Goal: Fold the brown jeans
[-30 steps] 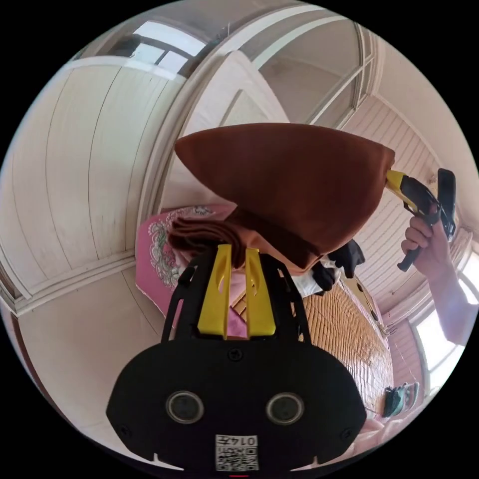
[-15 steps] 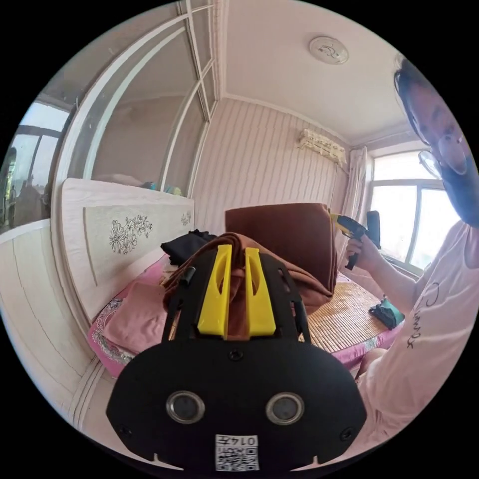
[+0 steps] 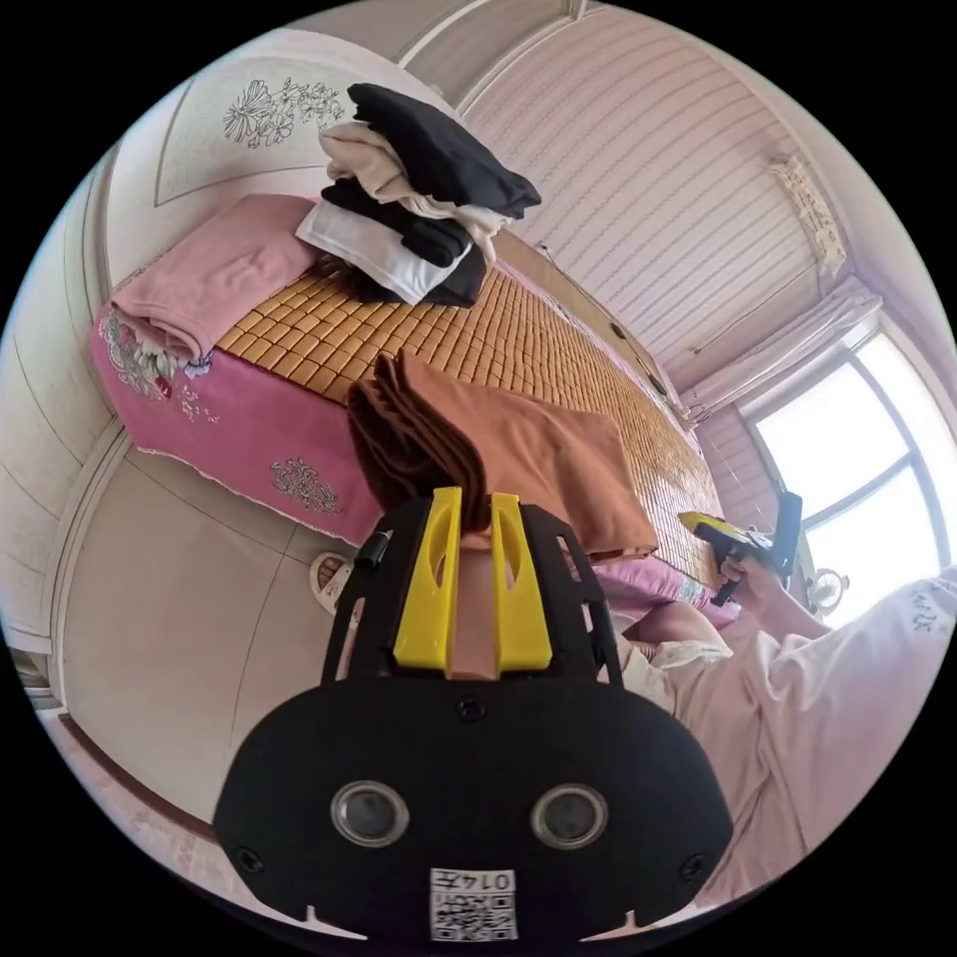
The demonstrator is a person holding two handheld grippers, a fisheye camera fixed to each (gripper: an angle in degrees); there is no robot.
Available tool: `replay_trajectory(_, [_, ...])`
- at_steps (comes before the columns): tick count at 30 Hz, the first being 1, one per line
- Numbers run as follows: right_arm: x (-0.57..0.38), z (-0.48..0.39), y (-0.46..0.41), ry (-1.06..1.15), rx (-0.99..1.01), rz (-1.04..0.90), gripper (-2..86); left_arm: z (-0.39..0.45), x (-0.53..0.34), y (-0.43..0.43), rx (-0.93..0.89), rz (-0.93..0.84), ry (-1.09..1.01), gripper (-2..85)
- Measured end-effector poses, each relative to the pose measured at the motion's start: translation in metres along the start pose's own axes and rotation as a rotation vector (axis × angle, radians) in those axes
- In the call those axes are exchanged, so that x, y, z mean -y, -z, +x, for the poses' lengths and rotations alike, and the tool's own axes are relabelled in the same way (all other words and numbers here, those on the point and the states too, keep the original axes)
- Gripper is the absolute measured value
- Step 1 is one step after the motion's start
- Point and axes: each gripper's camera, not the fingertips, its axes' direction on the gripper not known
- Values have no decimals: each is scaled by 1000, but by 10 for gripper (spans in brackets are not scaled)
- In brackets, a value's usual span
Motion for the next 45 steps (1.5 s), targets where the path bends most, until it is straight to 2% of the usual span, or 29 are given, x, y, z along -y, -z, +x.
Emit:
replay_trajectory(5, [70,-93,-68,422,135,-89,136,-16,15,-5,-117,-5,95,64])
replay_trajectory(8, [94,-148,-108,586,157,-215,147,-25,12,1,-115,19,130,60])
replay_trajectory(10, [98,-167,-126,644,102,-253,139,-30,8,4,-94,23,159,60])
replay_trajectory(12, [102,-170,-136,634,58,-301,115,-37,5,5,-73,22,190,61])
replay_trajectory(15, [112,-146,-118,501,158,-298,55,-44,4,6,-39,31,214,63])
replay_trajectory(21, [95,-63,-44,251,197,-128,26,-53,40,-17,-34,36,189,75])
replay_trajectory(25, [56,-9,29,110,189,-4,22,-51,95,-58,14,1,132,103])
replay_trajectory(27, [35,13,65,57,164,52,22,-55,119,-85,53,-59,144,124])
replay_trajectory(29, [7,39,117,-7,117,139,21,-62,140,-134,135,-259,144,102])
replay_trajectory(30, [0,45,131,-23,98,161,21,-63,142,-147,118,-319,144,92])
replay_trajectory(32, [-26,69,188,-89,13,246,21,-57,146,-168,127,-401,86,12])
replay_trajectory(34, [-45,89,233,-154,-17,319,21,-50,151,-159,103,-337,61,-1])
replay_trajectory(37, [-69,116,309,-208,-127,458,20,-33,173,-124,-69,-144,44,-7])
replay_trajectory(39, [-74,128,354,-209,-215,539,20,-15,195,-107,-125,-84,12,-8])
replay_trajectory(40, [-78,138,384,-207,-234,601,21,3,210,-94,-142,-33,-44,-9])
replay_trajectory(42, [-81,152,418,-227,-299,604,22,31,232,-67,-184,47,-142,-8])
replay_trajectory(44, [-107,163,458,-238,-459,675,26,51,243,-13,-222,209,-238,-8])
replay_trajectory(45, [-118,168,467,-235,-454,700,28,50,243,1,-226,245,-249,-8])
